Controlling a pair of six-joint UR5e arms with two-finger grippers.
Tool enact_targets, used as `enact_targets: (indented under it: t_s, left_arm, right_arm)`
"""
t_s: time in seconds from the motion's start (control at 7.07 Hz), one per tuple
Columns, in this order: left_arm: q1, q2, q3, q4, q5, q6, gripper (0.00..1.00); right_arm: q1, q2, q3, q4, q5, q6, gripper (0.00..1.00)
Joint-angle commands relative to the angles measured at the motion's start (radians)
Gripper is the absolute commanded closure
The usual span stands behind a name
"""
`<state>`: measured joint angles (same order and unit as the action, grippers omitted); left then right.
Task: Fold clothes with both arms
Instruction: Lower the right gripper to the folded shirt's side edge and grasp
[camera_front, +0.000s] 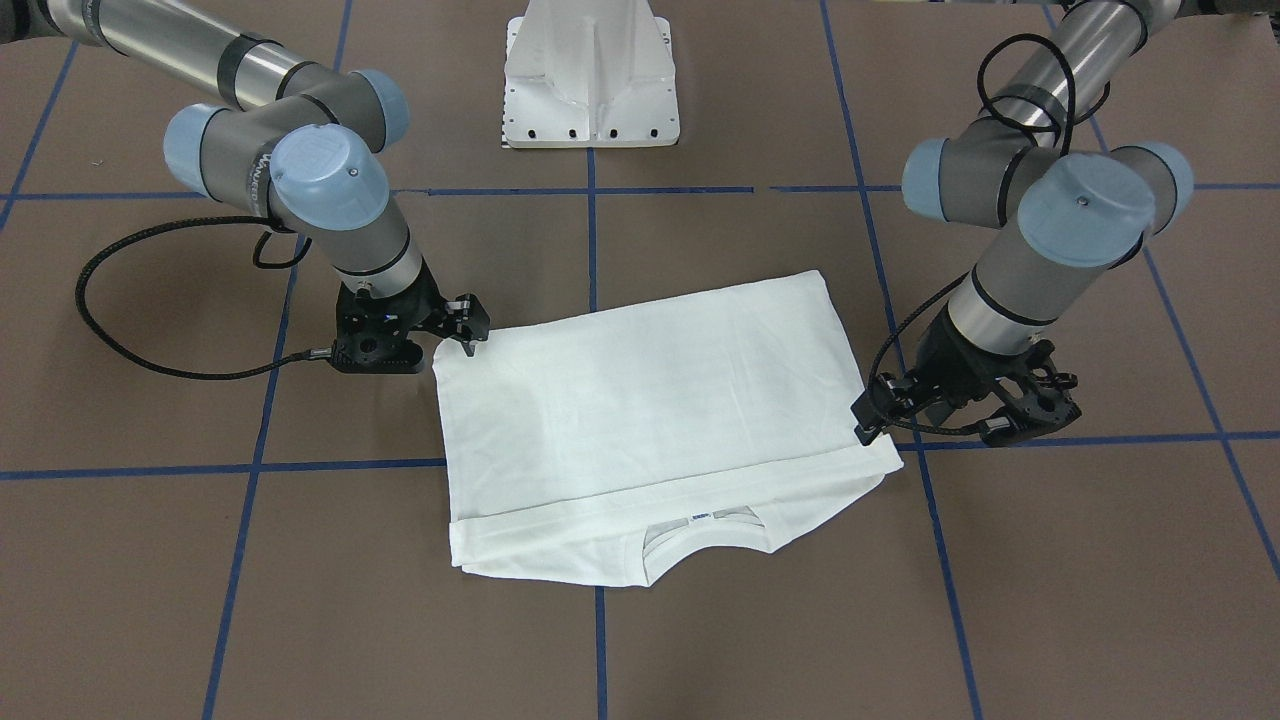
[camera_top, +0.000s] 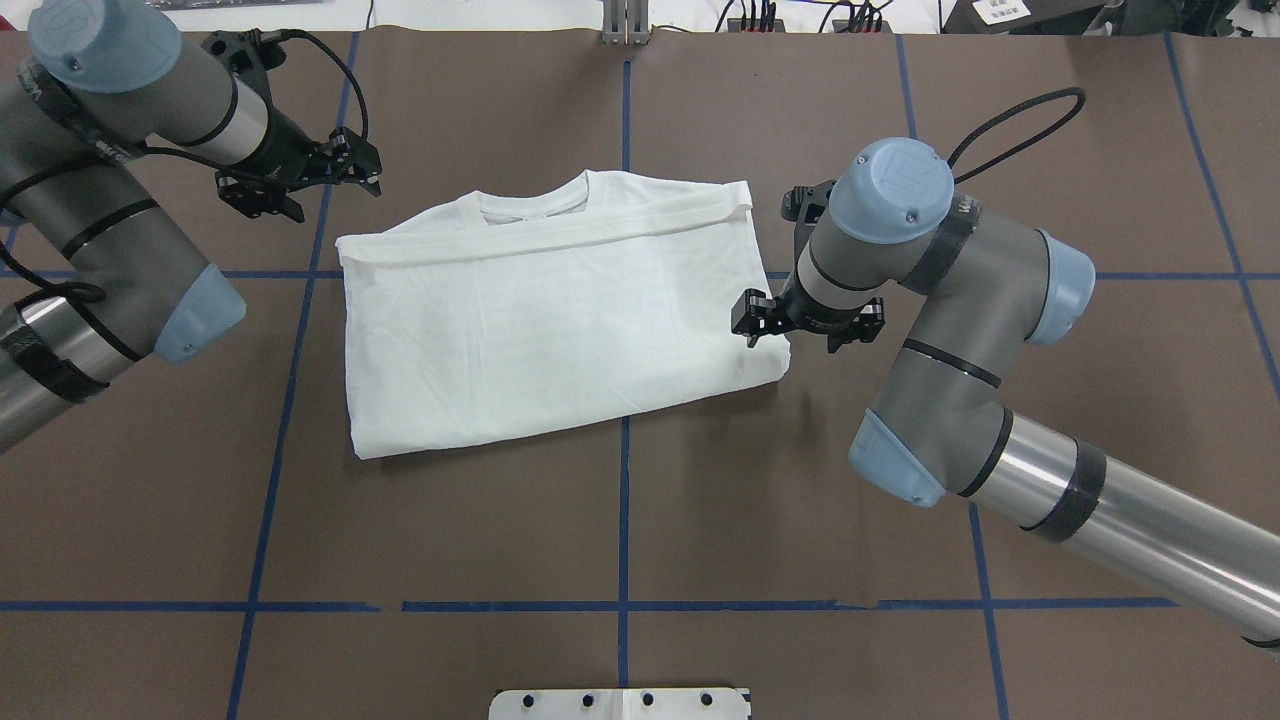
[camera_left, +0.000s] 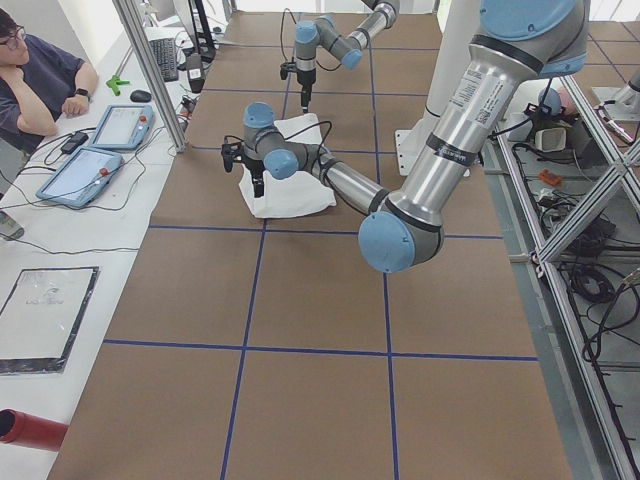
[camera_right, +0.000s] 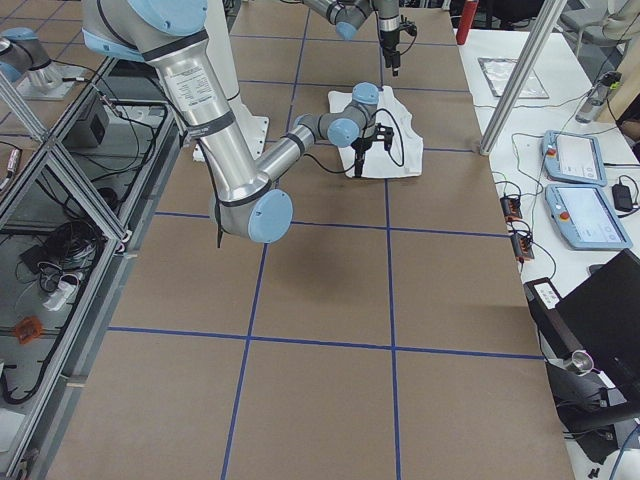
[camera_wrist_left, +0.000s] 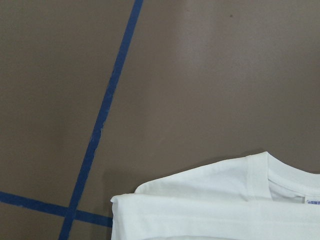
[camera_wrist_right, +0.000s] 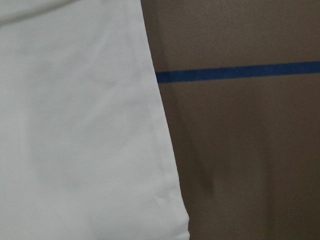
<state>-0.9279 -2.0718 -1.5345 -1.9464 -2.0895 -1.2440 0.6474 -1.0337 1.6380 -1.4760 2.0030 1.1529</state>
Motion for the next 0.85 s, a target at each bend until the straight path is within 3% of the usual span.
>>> enact_targets:
  t_s: [0.0,0.42,0.57,0.71]
  left_arm:
    - [0.001,-0.001,-0.001,-0.002,0.0,0.0,0.01]
    - [0.001,-0.001,0.0,-0.002,0.0,0.001,0.01]
    - [0.001,-0.001,0.0,-0.003,0.005,0.001,0.01]
    - [0.0,-0.001,0.0,-0.003,0.014,0.001,0.01]
  right_arm:
    - [-0.021,0.001,-0.026,-0.001,-0.012,-0.001,0.04]
    - [-0.049,0.001,-0.029,-0.001,-0.012,0.001,0.25]
    - [-0.051,0.001,-0.033,-0.001,-0.012,-0.001,0.42]
    - [-0.051,0.003,-0.036,0.0,-0.012,-0.012,0.77]
